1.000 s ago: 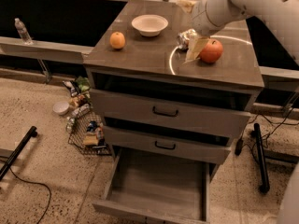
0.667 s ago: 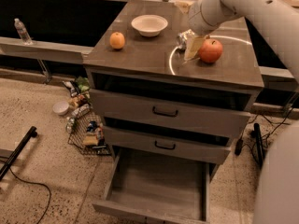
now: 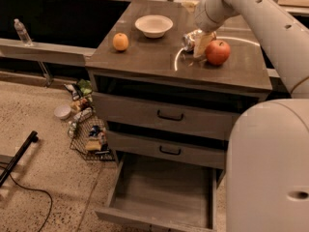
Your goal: Place orange can into bottom drawer
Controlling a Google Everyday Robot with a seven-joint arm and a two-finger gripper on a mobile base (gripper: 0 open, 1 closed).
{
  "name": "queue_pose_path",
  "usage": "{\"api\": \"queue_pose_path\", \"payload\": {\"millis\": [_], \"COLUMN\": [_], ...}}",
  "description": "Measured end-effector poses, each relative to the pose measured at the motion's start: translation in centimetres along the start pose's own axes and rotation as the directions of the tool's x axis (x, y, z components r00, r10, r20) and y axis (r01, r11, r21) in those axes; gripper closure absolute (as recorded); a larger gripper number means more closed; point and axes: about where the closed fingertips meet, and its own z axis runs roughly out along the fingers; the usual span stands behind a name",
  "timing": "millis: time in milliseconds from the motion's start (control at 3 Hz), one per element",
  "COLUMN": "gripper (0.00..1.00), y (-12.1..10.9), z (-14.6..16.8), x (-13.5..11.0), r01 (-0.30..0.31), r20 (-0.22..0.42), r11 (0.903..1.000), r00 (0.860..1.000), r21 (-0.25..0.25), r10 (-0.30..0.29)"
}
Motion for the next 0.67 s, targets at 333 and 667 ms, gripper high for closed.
{"api": "queue_pose_path", "payload": {"millis": [333, 667], "gripper": [0.00, 0.00], "y": [-0.1, 0.7], "z": [0.2, -0.2], "x": [2.1, 3.1], "r01": [0.038, 0.065], "r20": [-0.033, -0.040], "r11": [0.9977, 0.9909], "r00": [0.999, 0.997], "r21": [-0.056, -0.118], "r10": [-0.039, -0.071]}}
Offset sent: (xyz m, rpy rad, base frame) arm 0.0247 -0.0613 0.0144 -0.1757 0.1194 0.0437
